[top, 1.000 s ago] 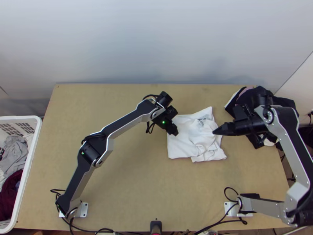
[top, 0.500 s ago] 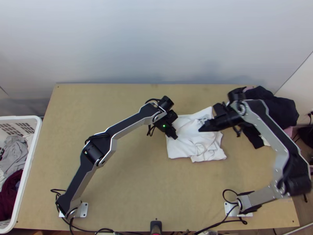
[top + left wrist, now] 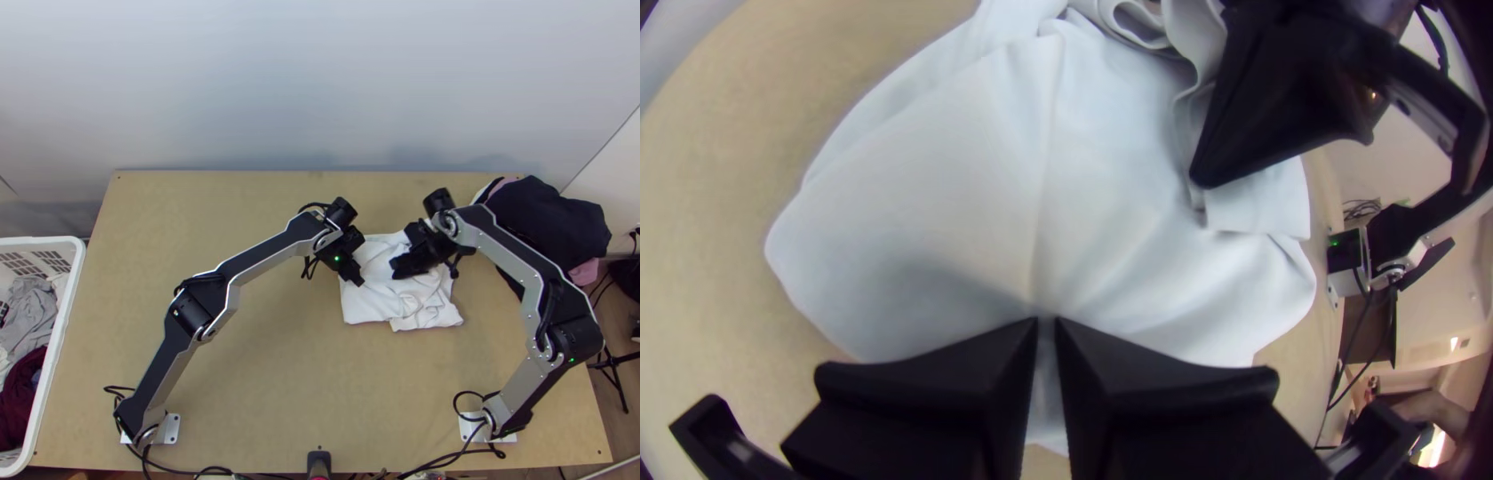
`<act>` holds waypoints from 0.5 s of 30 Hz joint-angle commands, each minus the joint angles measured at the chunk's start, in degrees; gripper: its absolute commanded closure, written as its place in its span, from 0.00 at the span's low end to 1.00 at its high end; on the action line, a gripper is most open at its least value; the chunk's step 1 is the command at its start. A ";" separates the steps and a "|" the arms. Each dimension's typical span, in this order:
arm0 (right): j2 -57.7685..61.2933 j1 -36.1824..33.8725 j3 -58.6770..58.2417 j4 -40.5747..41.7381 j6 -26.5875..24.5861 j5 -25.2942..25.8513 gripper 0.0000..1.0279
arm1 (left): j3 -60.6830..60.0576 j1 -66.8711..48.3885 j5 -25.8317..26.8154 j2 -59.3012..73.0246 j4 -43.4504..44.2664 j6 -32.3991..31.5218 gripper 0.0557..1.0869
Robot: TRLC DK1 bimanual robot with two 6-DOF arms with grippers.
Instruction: Fold the t-shirt
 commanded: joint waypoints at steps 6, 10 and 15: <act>-3.43 -1.15 -10.55 1.02 -2.80 14.57 0.97 | 0.48 -0.74 -1.03 1.21 0.21 0.00 0.80; -9.94 -9.68 -15.56 -1.62 -8.25 14.92 0.97 | 1.01 -1.09 -1.12 1.74 0.21 0.00 0.80; -17.41 -21.28 -18.29 -6.36 -16.34 15.27 0.97 | 2.94 -1.62 -1.12 3.06 -0.06 -0.09 0.80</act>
